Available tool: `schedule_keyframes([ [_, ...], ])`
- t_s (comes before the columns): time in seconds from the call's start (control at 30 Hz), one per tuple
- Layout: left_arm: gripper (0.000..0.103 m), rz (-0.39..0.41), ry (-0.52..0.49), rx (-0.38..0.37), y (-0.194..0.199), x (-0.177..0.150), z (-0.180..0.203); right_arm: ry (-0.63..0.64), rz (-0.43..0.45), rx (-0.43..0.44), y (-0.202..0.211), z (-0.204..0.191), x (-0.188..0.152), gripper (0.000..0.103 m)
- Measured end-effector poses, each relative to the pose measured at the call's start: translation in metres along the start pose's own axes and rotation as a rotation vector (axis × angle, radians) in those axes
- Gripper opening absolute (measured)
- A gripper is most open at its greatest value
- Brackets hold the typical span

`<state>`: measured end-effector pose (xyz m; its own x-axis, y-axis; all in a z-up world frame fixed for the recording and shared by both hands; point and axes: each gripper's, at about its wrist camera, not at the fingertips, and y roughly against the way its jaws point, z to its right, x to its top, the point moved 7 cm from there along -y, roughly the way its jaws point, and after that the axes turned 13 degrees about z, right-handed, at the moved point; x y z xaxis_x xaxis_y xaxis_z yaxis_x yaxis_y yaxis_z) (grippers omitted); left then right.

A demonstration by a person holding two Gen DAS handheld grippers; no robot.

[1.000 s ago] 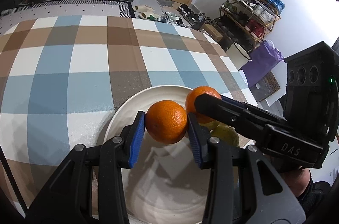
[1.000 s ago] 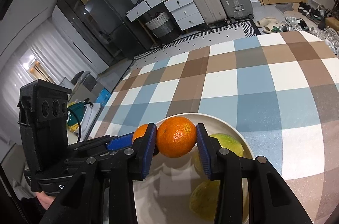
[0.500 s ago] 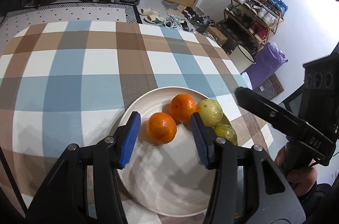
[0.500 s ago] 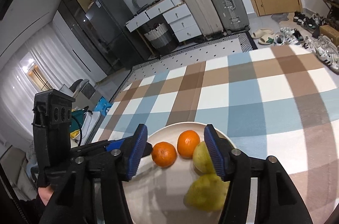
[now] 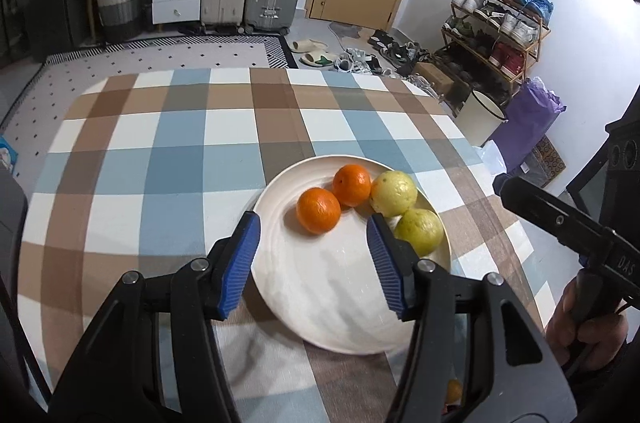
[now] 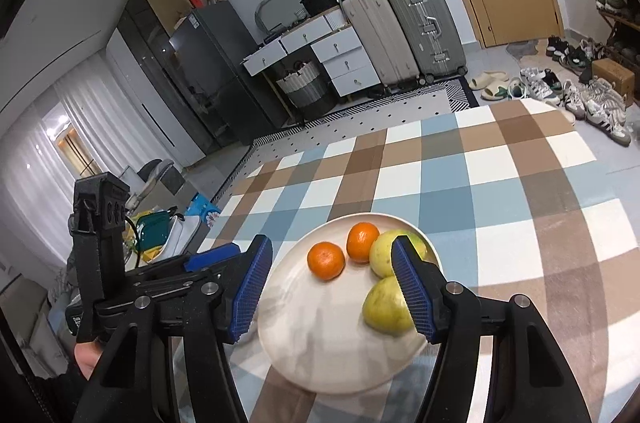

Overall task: Organize fruits
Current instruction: 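Withdraw both tools from the plate toward the remaining plums and kiwis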

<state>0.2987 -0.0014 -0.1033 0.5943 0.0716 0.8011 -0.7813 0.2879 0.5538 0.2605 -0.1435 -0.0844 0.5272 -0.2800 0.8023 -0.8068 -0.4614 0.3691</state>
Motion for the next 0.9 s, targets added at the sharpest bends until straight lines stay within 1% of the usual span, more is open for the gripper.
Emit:
schedule_keyframes([
  [0.07,0.054,0.011,-0.010,0.007,0.012,-0.003,0.005,0.006,0.002,0.002,0.008,-0.003,-0.003,0.065],
  [0.17,0.064,0.029,-0.022,0.014,0.027,-0.009,0.012,0.017,0.015,0.004,0.022,-0.008,-0.007,0.072],
  [0.23,0.066,0.038,-0.019,0.013,0.037,-0.013,0.017,0.026,0.024,0.007,0.032,-0.011,-0.011,0.074],
  [0.3,0.071,0.041,-0.019,0.018,0.045,-0.019,0.020,0.032,0.026,0.010,0.039,-0.013,-0.015,0.079],
  [0.33,0.073,0.043,-0.017,0.019,0.049,-0.021,0.021,0.035,0.025,0.013,0.042,-0.015,-0.017,0.080],
  [0.4,0.080,0.051,-0.009,0.008,0.059,-0.028,0.025,0.044,0.027,0.022,0.050,-0.019,-0.022,0.081],
  [0.43,0.081,0.057,-0.008,0.001,0.063,-0.031,0.028,0.048,0.029,0.024,0.053,-0.020,-0.024,0.081],
  [0.5,0.083,0.069,-0.012,-0.012,0.073,-0.037,0.032,0.058,0.035,0.032,0.062,-0.024,-0.029,0.088],
  [0.57,0.085,0.070,-0.019,-0.013,0.080,-0.045,0.037,0.074,0.045,0.040,0.071,-0.029,-0.033,0.091],
  [0.63,0.091,0.066,-0.024,-0.017,0.084,-0.052,0.041,0.092,0.055,0.048,0.079,-0.033,-0.039,0.091],
  [0.67,0.098,0.062,-0.028,-0.011,0.088,-0.058,0.043,0.096,0.059,0.048,0.082,-0.035,-0.041,0.093],
  [0.7,0.102,0.062,-0.028,-0.007,0.090,-0.061,0.044,0.099,0.062,0.049,0.084,-0.036,-0.042,0.095],
  [0.77,0.102,0.066,-0.028,-0.009,0.097,-0.069,0.047,0.105,0.070,0.050,0.091,-0.037,-0.047,0.096],
  [0.9,0.102,0.046,-0.012,-0.006,0.102,-0.083,0.046,0.097,0.086,0.039,0.103,-0.036,-0.054,0.098],
])
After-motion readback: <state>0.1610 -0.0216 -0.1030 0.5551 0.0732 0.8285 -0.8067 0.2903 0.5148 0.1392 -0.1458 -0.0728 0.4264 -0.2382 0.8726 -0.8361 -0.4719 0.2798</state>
